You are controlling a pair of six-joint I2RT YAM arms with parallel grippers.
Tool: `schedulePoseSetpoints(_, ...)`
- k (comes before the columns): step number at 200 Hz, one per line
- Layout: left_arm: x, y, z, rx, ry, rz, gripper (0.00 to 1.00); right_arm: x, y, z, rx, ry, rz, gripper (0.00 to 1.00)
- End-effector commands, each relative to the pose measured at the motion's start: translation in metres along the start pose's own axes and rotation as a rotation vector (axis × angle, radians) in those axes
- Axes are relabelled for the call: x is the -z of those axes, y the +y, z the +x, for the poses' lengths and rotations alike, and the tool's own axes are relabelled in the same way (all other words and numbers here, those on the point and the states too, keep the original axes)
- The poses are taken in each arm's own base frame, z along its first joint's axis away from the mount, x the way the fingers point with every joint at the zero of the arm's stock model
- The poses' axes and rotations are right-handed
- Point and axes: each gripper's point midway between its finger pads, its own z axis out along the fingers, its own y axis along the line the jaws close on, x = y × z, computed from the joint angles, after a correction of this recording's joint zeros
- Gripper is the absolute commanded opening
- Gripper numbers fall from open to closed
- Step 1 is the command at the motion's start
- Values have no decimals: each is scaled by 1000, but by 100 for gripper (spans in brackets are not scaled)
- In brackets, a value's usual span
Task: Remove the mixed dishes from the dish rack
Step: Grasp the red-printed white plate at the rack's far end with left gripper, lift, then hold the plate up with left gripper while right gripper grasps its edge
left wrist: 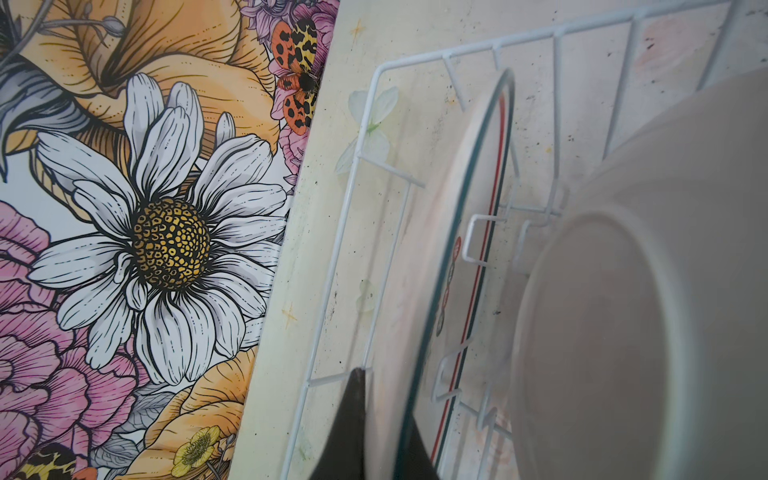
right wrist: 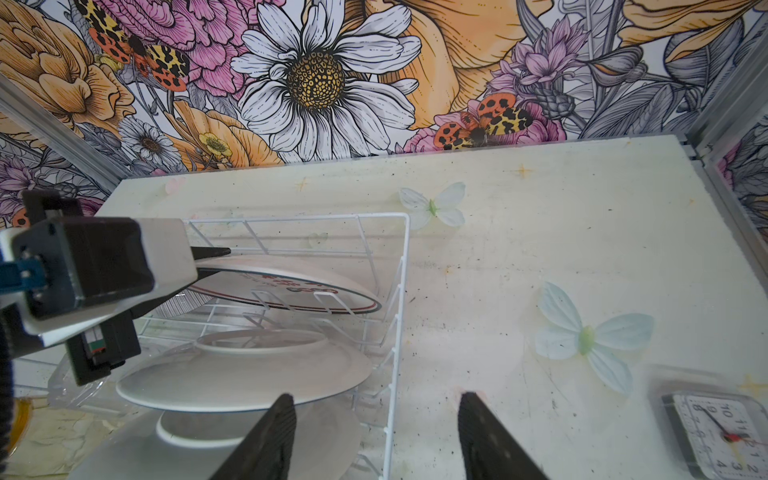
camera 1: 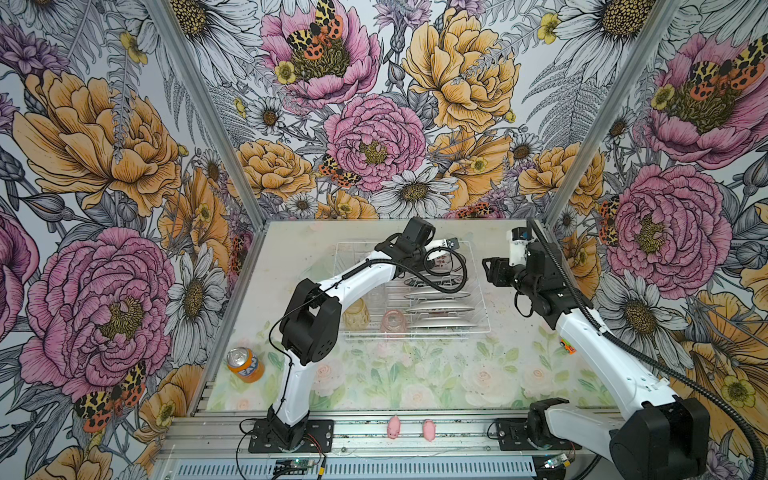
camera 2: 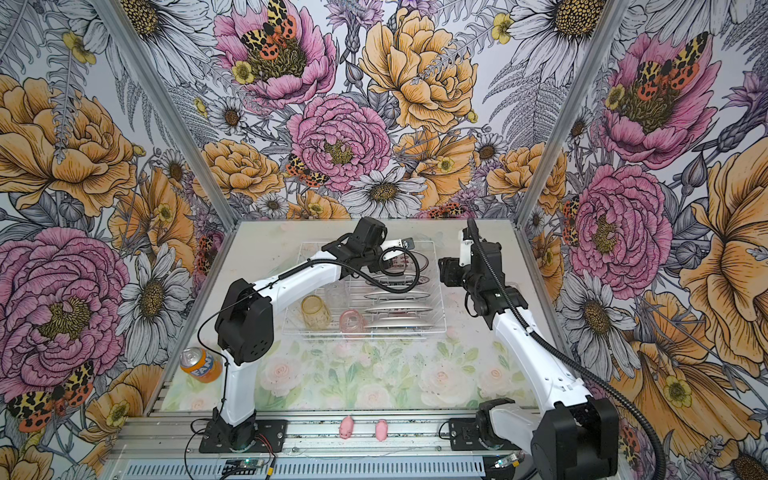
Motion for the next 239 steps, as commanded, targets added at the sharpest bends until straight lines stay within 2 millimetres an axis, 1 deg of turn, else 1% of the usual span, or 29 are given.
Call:
schedulePoseSetpoints(1,44,57,-33,112,-128,-187,0,8,3,-15,25,-42,0,64)
schedulePoseSetpoints(25,63,73,-38,144,-160,-243,0,8,3,-15,23,-42,0,64)
schedulePoseSetpoints(50,84,89,-39,184,-190,-300,0,8,4,-15,25,-43,-2,64)
schedulePoseSetpoints(54,86,91,-39,194,-197,-303,0,8,3,-15,23,-42,-1,64)
schedulePoseSetpoints(62,86,92,-35,212,-198,-301,0,8,4,-16,25,-45,-2,64)
schedulePoseSetpoints(64,99,99,-40,219,-219,-317,0,8,4,-16,24,-44,-4,64)
schedulePoseSetpoints(67,104,102,-40,228,-228,-323,0,8,4,-16,23,-44,-4,64)
schedulePoseSetpoints(98,130,119,-37,346,-293,-325,0,10,5,-18,25,-49,-22,64)
schedulePoseSetpoints(124,153,133,-34,511,-382,-247,0,14,10,-21,9,-53,-80,64)
schedulePoseSetpoints(140,165,135,-34,600,-429,-180,0,16,17,-23,-6,-57,-139,64)
schedulePoseSetpoints(155,172,131,-36,675,-466,-107,0,20,27,-26,-16,-73,-219,64)
schedulePoseSetpoints(179,180,124,-38,830,-534,67,0,30,54,-32,-24,-105,-411,64)
schedulePoseSetpoints(203,184,122,-34,986,-615,226,0,43,79,-41,-38,-145,-589,65)
schedulePoseSetpoints(213,183,121,-31,1042,-639,280,0,46,83,-44,-55,-163,-622,65)
schedulePoseSetpoints(227,181,117,-29,1087,-655,332,0,46,81,-48,-68,-178,-625,65)
schedulePoseSetpoints(239,178,111,-32,1109,-659,370,0,44,80,-49,-78,-180,-626,65)
